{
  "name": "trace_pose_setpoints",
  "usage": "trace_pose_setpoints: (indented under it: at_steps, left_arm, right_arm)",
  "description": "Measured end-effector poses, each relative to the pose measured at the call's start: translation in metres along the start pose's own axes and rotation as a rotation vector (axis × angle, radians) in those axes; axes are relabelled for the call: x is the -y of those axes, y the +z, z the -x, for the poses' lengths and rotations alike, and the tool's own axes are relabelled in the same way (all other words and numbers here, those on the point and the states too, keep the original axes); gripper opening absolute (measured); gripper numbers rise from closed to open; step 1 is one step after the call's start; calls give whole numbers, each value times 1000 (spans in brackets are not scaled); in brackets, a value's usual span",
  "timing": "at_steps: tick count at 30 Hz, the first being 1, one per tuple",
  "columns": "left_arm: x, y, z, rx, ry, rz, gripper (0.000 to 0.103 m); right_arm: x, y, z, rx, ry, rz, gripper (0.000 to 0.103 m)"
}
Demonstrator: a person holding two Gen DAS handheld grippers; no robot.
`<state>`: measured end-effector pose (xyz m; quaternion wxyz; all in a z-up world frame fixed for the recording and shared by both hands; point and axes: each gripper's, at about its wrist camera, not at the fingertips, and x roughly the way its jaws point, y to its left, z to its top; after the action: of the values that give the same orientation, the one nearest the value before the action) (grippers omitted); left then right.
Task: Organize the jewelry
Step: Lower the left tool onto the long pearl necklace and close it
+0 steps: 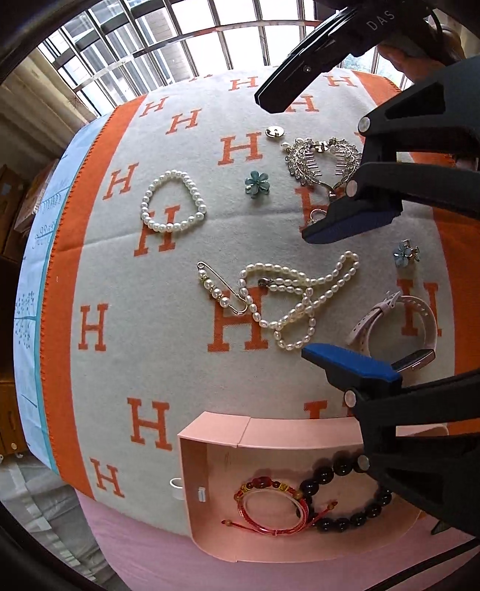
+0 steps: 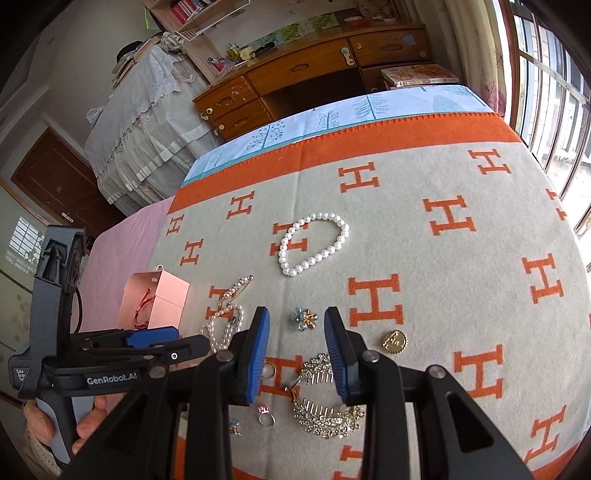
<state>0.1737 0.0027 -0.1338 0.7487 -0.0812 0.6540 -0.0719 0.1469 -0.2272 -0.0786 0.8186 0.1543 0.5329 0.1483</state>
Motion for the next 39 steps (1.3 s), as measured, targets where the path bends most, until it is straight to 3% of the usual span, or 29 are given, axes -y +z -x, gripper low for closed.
trace_pose_setpoints:
  at_steps: [9,17,22,32,35,39]
  left_arm:
    - [-6,11,-13,-9,-4,68,30]
    - [-2,18,-26,-27,27,78,25]
    - [-3,22,-34,-39,34,92,17]
    - [4,23,-42,-42,92,56,17]
    - [9,29,-45,-21,80,56,7]
    - [5,33,-47,-12,-5,79,3]
  right_arm:
    - [7,-4,0,-8,12,2,31]
    - [9,-5,5,5,17,6,31]
    - [8,-5,3,1,23,9,31]
    - [7,4,-1,2,-3,17,31]
    - [4,11,-7,-5,-10,32,31]
    - [7,26,-25,-47,-24,9,31]
